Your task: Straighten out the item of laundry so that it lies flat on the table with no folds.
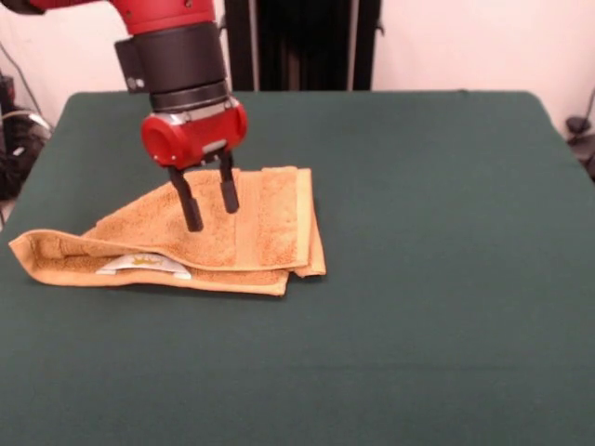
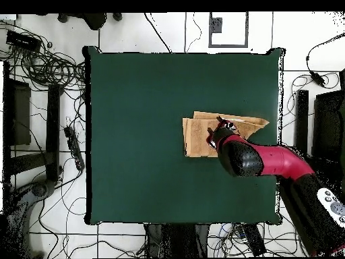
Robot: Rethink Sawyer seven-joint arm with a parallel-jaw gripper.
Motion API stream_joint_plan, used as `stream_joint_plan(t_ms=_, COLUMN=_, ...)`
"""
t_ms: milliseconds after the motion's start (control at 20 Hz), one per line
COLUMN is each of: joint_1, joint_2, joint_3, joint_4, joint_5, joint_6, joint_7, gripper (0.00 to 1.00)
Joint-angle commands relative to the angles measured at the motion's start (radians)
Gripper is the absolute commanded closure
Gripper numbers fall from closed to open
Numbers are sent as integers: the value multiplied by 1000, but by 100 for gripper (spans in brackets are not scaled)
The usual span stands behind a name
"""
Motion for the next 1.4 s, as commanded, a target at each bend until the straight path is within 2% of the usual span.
stream_joint_plan(t_ms=50, joint_1=56, joint_2=80, joint_3=-31, joint_4=78, joint_5=52, joint_6=-90, joint_7=305, gripper=0)
stream_joint_plan(t_ms=300, joint_1=-11, joint_2=124, joint_3=56, joint_4=124, joint_5=52, joint_6=-180, joint_7=261, gripper=0)
stream_joint_plan(t_ms=500, joint_1=-49, joint_2=148, joint_3=93, joint_4=144, joint_5=49, joint_6=-192, joint_7=234, gripper=0)
stream_joint_plan(t_ms=800, joint_1=-25, joint_2=166, joint_3=63, joint_4=129, joint_5=66, joint_6=-118, joint_7=206, gripper=0)
stream_joint_plan(t_ms=1150, joint_1=9, joint_2=183, joint_3=32, joint_4=117, joint_5=71, joint_6=-114, joint_7=212, gripper=0)
stream_joint_plan(t_ms=1400, joint_1=-11, joint_2=196, joint_3=61, joint_4=125, joint_5=43, joint_6=-156, joint_7=195, gripper=0)
